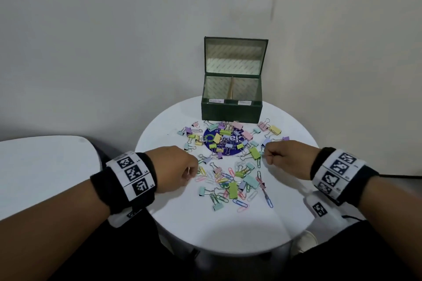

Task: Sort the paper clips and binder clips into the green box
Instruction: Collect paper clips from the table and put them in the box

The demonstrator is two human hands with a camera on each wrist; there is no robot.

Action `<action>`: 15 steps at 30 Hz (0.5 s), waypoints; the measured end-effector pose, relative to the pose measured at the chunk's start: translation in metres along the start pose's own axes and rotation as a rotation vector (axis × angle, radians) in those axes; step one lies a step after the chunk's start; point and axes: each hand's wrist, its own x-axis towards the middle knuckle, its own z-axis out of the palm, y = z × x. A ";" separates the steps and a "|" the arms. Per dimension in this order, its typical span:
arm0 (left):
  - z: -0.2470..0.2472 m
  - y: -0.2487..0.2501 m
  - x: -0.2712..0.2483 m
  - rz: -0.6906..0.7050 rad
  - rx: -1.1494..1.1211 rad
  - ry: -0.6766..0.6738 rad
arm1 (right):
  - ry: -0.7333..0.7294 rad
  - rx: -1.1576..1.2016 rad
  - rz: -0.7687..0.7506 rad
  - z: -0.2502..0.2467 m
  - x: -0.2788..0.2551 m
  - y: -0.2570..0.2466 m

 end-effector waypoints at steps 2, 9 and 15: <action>-0.001 -0.003 0.003 0.001 -0.083 -0.005 | -0.007 -0.136 -0.061 0.001 0.005 -0.007; -0.012 -0.038 0.013 -0.106 -1.104 -0.005 | -0.012 -0.361 -0.113 -0.001 0.017 -0.012; -0.016 -0.050 0.010 -0.343 -2.077 0.033 | 0.086 -0.135 -0.094 -0.013 0.013 0.001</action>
